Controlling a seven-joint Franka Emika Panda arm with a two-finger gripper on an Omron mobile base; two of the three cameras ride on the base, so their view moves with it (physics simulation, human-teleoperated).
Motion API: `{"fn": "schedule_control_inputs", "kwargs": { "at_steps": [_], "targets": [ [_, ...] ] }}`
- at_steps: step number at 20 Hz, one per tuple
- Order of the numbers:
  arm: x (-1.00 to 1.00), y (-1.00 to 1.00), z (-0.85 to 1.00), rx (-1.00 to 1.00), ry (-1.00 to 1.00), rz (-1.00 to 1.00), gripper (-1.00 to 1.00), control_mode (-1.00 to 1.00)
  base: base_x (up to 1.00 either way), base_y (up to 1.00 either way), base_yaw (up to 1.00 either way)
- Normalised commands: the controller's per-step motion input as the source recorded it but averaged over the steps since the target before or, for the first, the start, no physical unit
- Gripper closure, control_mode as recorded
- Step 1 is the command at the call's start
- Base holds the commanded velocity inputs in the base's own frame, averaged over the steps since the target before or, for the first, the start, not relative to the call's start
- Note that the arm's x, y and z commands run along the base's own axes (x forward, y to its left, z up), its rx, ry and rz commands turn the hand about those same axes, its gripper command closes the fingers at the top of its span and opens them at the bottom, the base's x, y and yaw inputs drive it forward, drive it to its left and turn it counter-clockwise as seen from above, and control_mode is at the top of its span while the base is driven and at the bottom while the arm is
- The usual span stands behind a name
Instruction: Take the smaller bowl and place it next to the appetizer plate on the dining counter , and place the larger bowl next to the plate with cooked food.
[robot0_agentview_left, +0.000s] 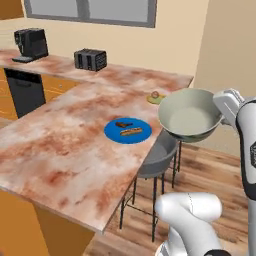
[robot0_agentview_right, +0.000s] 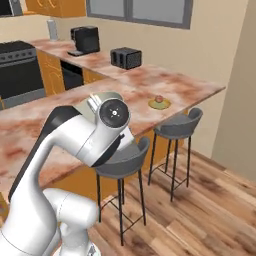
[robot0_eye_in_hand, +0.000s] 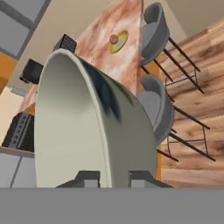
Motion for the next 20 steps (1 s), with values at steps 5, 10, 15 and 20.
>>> {"fn": "schedule_control_inputs", "kwargs": {
  "at_steps": [5, 10, 15, 20],
  "targets": [
    [0.0, 0.0, 0.0, 0.0, 0.0, 0.0, 1.0, 1.0, 0.0, -0.22, 0.65],
    [0.0, 0.0, 0.0, 0.0, 0.0, 0.0, 1.0, 1.0, 0.0, -0.32, 0.63],
    [0.0, 0.0, 0.0, 0.0, 0.0, 0.0, 1.0, 1.0, 0.02, -0.56, 0.55],
    [0.0, 0.0, 0.0, 0.0, 0.0, 0.0, 1.0, 1.0, 0.2, -1.0, 0.28]
  ]
}}
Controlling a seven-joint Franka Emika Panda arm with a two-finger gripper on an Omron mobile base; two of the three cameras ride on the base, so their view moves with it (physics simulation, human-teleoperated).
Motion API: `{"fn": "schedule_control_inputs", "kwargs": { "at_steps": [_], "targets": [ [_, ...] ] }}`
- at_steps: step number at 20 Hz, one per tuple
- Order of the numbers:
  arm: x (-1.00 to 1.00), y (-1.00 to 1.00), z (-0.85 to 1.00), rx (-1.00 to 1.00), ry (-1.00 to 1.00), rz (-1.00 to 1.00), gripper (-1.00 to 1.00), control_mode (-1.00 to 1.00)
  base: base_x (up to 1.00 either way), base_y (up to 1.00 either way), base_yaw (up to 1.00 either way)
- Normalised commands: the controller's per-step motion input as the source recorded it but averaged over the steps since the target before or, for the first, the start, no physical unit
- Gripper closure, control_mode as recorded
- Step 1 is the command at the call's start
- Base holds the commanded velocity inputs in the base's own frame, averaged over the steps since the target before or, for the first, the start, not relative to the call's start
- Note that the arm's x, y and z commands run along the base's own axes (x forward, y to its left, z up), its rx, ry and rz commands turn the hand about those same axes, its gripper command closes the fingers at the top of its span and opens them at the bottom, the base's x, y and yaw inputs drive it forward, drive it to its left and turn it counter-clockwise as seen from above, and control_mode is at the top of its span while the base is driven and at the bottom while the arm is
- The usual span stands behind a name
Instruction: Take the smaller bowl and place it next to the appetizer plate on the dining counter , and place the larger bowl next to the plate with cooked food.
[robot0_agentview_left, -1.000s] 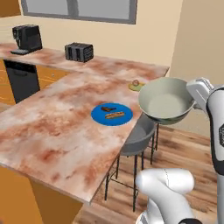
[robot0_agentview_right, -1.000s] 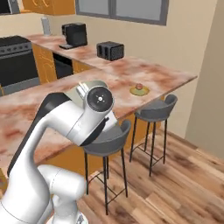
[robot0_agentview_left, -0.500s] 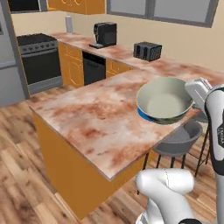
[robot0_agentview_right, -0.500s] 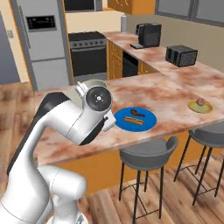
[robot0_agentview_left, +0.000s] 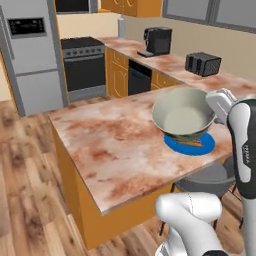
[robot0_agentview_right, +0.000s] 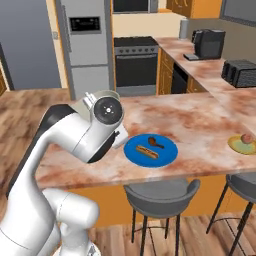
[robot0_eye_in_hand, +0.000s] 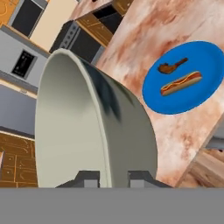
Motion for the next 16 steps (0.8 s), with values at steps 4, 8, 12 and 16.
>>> {"fn": "schedule_control_inputs", "kwargs": {
  "at_steps": [4, 8, 12, 16],
  "targets": [
    [0.0, 0.0, 0.0, 0.0, 0.0, 0.0, 1.0, 1.0, -0.27, -0.38, 0.26],
    [0.0, 0.0, 0.0, 0.0, 0.0, 0.0, 1.0, 1.0, -0.63, 0.06, 0.43],
    [0.0, 0.0, 0.0, 0.0, 0.0, 0.0, 1.0, 1.0, -0.19, 0.17, 0.14],
    [0.26, 0.26, -0.2, -0.01, 0.09, -0.02, 1.0, -1.0, 0.0, 0.0, 0.0]
  ]
}}
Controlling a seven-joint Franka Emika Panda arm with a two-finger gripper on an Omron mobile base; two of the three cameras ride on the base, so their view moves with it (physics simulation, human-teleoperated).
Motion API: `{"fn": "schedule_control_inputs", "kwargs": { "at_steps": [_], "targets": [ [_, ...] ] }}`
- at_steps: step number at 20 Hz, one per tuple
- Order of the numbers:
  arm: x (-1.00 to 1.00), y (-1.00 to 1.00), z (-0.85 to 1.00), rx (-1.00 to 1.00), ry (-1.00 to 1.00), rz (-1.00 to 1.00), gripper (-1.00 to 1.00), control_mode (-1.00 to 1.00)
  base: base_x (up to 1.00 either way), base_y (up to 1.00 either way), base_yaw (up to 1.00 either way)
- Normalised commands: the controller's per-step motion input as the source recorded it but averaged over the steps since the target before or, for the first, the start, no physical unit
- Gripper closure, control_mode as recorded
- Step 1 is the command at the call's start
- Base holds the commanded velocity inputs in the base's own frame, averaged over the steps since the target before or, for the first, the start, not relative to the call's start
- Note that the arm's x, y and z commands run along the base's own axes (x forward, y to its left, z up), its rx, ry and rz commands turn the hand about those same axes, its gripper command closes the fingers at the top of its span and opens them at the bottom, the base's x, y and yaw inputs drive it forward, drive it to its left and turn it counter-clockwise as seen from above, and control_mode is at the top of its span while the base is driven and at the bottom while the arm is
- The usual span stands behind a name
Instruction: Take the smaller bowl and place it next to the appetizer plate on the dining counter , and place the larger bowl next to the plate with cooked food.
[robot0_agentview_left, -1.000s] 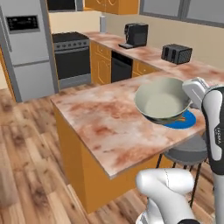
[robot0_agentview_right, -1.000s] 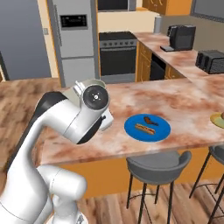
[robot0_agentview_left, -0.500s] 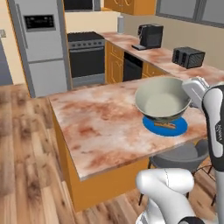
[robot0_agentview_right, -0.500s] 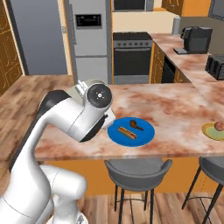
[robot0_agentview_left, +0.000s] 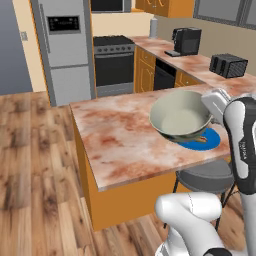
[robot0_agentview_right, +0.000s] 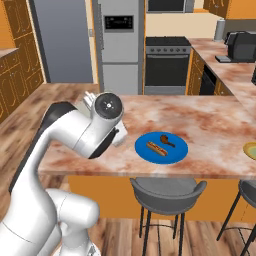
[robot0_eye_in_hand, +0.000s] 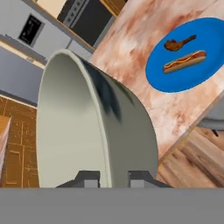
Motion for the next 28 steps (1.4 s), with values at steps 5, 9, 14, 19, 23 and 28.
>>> {"fn": "schedule_control_inputs", "kwargs": {
  "at_steps": [5, 9, 14, 19, 23, 28],
  "targets": [
    [0.95, 0.58, -0.78, 0.07, 0.29, -0.25, 1.0, -1.0, 0.0, 0.0, 0.0],
    [0.62, 0.0, -0.7, 0.14, 0.13, -0.23, 1.0, -1.0, 0.0, 0.0, 0.0],
    [0.48, 0.01, -0.55, 0.04, -0.06, -0.17, 1.0, -1.0, 0.0, 0.0, 0.0],
    [0.64, 0.04, -0.34, 0.0, -0.03, -0.04, 1.0, -1.0, 0.0, 0.0, 0.0],
    [0.65, 0.01, -0.46, 0.0, 0.0, -0.01, 1.0, -1.0, 0.0, 0.0, 0.0],
    [0.43, 0.0, -0.77, 0.0, 0.11, -0.01, 1.0, -1.0, 0.0, 0.0, 0.0]
  ]
}}
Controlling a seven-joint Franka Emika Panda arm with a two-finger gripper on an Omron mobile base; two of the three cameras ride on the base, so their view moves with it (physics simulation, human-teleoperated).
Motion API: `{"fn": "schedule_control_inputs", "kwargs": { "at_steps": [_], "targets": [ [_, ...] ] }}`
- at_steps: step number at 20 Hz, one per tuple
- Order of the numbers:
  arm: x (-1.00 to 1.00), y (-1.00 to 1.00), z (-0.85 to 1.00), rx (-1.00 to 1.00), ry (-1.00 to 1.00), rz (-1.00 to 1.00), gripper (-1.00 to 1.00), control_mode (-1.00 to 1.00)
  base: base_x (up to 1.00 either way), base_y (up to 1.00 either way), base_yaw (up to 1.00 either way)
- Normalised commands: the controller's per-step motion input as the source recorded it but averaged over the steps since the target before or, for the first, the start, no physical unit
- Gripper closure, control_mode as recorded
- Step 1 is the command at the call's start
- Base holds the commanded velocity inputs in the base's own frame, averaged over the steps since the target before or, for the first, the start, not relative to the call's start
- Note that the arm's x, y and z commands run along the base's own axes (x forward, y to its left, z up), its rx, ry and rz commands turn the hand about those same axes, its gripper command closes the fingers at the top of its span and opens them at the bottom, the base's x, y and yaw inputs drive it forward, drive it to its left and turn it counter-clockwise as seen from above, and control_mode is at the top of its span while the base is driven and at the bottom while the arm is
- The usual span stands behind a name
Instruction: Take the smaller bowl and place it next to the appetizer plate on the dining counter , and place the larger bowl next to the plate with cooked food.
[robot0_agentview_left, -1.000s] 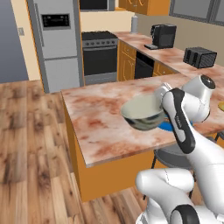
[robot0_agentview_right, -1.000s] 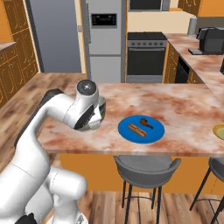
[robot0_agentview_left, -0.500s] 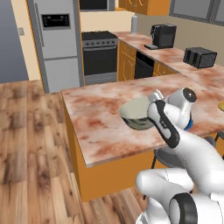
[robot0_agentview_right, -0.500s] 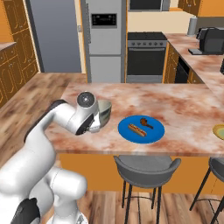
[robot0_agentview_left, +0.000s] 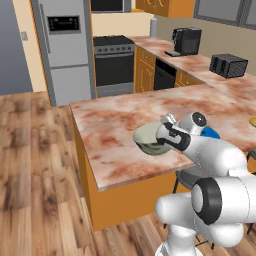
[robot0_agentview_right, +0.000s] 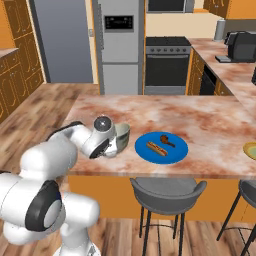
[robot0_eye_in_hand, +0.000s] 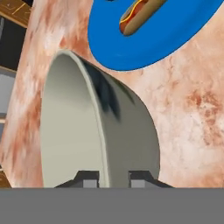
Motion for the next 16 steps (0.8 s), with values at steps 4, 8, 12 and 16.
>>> {"fn": "schedule_control_inputs", "kwargs": {
  "at_steps": [4, 8, 12, 16],
  "targets": [
    [0.32, 0.0, -0.76, 0.0, 0.07, 0.0, 1.0, -1.0, 0.0, 0.0, 0.0],
    [0.34, 0.0, -0.61, 0.05, -0.01, -0.02, 1.0, -1.0, 0.0, 0.0, 0.0],
    [-0.26, 0.0, -0.53, 0.06, 0.0, -0.03, -1.0, -1.0, 0.0, 0.0, 0.0],
    [0.03, 0.0, 0.06, 0.0, 0.02, 0.0, -1.0, -1.0, 0.0, 0.0, 0.0]
  ]
}}
